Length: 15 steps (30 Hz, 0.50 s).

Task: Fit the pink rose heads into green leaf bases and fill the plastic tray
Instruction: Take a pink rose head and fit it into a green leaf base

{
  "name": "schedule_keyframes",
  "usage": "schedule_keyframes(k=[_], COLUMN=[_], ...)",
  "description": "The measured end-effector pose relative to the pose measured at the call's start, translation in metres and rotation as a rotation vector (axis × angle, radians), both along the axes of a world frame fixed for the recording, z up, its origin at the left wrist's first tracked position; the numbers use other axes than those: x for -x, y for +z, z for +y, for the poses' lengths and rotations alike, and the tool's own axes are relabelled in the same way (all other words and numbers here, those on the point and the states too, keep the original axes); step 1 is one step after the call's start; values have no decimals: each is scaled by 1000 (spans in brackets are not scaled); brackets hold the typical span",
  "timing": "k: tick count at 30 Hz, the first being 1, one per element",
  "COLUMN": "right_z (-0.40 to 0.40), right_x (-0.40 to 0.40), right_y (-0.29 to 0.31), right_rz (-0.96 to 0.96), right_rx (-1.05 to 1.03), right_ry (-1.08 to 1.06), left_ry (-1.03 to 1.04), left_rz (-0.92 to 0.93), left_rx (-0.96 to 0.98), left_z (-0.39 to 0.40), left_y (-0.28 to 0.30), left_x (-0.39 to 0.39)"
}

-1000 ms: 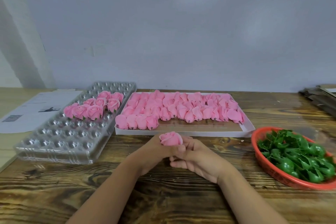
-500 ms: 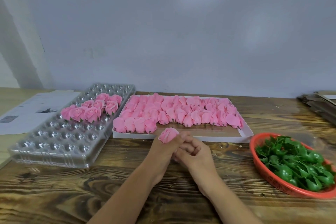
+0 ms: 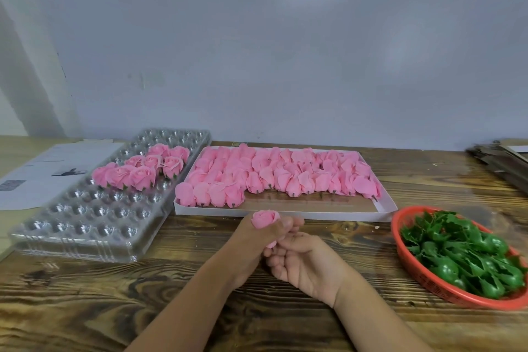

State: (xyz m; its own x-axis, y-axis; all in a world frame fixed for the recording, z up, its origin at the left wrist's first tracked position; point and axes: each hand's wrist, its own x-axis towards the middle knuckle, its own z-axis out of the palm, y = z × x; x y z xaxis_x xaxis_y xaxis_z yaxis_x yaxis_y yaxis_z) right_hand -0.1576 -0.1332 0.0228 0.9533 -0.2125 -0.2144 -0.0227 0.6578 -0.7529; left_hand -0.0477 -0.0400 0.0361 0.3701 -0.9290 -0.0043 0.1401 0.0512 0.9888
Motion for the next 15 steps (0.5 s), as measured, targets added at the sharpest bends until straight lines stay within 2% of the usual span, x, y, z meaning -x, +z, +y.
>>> schedule_keyframes(k=[3,8,12,15], right_z=[-1,6,7,6], right_x=[0,-4,-4,-4], right_y=[0,-6,-9,-8], right_rz=[29,-11,-14,-23], right_rx=[-20,201,291,263], right_ry=[-3,-134,-231,-198], left_ry=[26,215,241,222], left_rz=[-27,-25,-32,-22], left_rx=[-8,25,38,20], left_z=[-1,-2,-2,-2], left_y=[-2,-2,-2,-1], left_x=[0,4,6,6])
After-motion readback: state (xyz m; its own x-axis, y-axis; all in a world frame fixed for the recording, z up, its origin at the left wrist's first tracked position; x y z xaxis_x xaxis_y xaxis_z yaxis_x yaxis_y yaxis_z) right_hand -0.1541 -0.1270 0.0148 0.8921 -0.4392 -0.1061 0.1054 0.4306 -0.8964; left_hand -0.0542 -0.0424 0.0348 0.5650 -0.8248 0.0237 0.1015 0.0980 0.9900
